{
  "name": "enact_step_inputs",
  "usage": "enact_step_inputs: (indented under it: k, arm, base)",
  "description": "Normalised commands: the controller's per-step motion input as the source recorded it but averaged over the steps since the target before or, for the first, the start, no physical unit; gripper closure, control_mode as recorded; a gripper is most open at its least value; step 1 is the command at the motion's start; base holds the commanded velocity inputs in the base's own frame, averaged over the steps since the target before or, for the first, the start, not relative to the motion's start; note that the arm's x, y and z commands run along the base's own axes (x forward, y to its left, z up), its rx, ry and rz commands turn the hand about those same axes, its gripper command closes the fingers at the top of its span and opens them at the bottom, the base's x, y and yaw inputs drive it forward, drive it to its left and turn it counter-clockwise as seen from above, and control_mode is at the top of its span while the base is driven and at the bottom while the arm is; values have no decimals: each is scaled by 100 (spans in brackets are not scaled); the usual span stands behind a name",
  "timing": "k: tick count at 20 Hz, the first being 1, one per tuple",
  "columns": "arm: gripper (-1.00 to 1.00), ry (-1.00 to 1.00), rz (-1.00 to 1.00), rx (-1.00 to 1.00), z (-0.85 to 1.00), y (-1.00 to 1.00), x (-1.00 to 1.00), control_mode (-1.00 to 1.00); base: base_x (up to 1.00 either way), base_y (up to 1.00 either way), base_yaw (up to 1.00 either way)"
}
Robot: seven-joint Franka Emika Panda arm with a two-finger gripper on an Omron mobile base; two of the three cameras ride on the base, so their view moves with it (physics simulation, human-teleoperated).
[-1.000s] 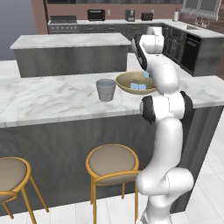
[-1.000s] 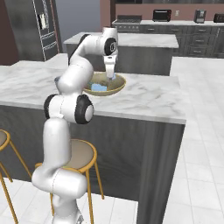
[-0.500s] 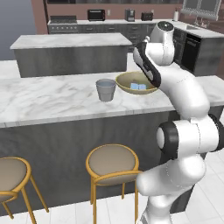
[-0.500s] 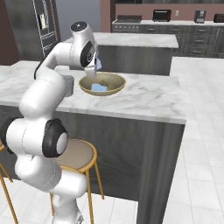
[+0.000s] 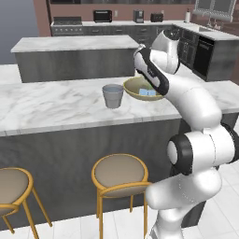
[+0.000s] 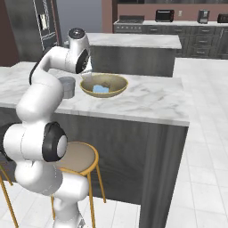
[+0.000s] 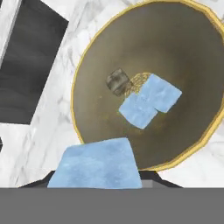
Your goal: There are four ice cubes in the ice bowl. Place two ice cubes in each glass of water.
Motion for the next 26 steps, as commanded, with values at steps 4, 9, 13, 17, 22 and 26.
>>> enact_step_inputs:
  k: [4, 9, 13, 17, 22, 26]
  arm:
    - [100, 20, 61, -17, 0, 3, 35, -100]
    - [100, -4, 55, -11, 7, 0, 4, -100]
    - [100, -7, 38, -21, -18, 36, 0, -100]
    - [100, -11, 37, -30, -36, 69, 0, -100]
    - [100, -24, 27, -12, -5, 25, -3, -100]
    - [100, -32, 16, -2, -26, 9, -5, -100]
  base:
    - [0, 0, 0]
    - [0, 0, 0]
    - [0, 0, 0]
    - [0, 0, 0]
    - [0, 0, 0]
    - [0, 0, 0]
